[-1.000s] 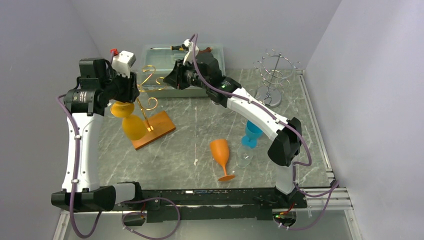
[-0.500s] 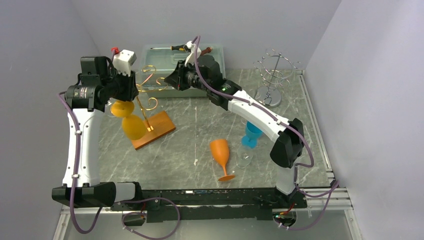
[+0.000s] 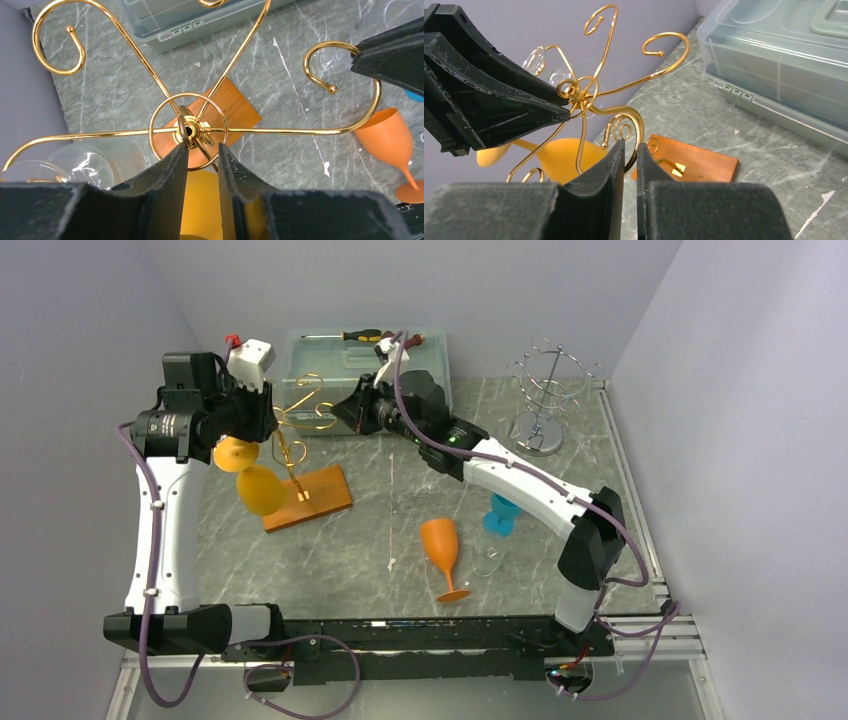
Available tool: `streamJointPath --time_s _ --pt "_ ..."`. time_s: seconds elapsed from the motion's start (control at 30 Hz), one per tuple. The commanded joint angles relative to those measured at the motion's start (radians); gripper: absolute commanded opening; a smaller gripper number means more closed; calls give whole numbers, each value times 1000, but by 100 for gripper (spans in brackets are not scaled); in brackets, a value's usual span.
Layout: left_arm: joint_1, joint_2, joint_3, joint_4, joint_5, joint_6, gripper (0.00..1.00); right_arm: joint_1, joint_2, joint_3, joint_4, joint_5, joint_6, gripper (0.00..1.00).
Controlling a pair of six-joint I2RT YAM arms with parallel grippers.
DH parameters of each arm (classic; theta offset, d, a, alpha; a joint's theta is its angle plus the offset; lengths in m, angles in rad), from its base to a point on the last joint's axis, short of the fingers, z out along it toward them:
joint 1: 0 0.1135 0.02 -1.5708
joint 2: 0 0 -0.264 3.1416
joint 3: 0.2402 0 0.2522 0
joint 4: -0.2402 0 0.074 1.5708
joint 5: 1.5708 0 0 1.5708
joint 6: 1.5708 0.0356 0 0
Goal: Place the wine glass upside down on the wine glass rack
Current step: Adjust the wine rack at the center of the board.
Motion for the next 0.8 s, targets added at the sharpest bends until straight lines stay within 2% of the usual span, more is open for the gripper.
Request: streamJointPath --time_s 0.0,0.17,0.63,0.77 --pt "11 29 4 78 -98 57 33 71 -20 17 -14 -130 13 0" --pt "22 46 31 66 -87 69 36 82 -3 56 -33 -131 16 0" --pt "24 19 -14 43 -9 93 34 138 -111 -150 30 -71 24 0" --pt "24 -8 -21 36 30 95 37 142 -112 -149 25 -63 21 0"
